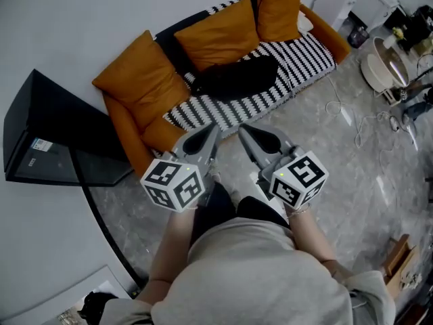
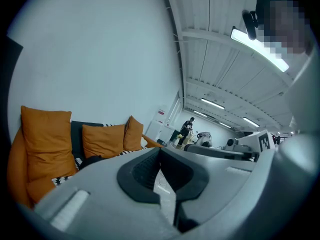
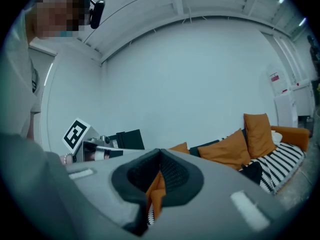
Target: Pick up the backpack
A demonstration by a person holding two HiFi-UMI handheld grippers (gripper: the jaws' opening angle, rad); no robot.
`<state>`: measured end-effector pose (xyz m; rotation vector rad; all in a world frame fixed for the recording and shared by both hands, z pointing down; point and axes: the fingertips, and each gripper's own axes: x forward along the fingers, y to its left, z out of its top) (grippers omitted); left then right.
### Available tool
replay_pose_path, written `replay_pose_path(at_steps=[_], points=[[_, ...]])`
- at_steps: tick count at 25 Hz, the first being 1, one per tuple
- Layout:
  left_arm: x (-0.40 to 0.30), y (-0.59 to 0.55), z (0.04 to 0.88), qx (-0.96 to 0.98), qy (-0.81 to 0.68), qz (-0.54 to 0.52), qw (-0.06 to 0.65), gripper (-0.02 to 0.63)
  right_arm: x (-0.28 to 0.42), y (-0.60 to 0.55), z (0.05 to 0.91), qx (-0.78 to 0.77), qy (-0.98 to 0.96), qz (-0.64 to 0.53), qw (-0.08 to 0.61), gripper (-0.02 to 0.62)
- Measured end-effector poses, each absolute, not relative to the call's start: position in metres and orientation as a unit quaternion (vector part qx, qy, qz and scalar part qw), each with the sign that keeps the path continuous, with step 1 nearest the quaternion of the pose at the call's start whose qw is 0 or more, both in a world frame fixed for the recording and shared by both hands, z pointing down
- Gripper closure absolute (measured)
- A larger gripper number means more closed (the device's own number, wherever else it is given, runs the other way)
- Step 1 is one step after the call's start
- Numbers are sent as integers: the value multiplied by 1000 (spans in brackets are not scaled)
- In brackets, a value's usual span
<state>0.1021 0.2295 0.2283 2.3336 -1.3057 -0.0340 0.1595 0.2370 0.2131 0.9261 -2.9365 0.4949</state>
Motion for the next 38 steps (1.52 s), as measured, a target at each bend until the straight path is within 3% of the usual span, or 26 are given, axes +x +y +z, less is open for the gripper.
replay_pose_path(at_steps=[6,22,38], points=[[69,178,248,840,-471,-18,269,600,128,181,225,298,-940,166,22,592],[-12,7,239,855,-446,-17,264,600,31,18,221,300,-941,149,46,592],[-52,-44,258,858,-434,-18,273,601,-20,-26,236,298,-939,161,64,592]])
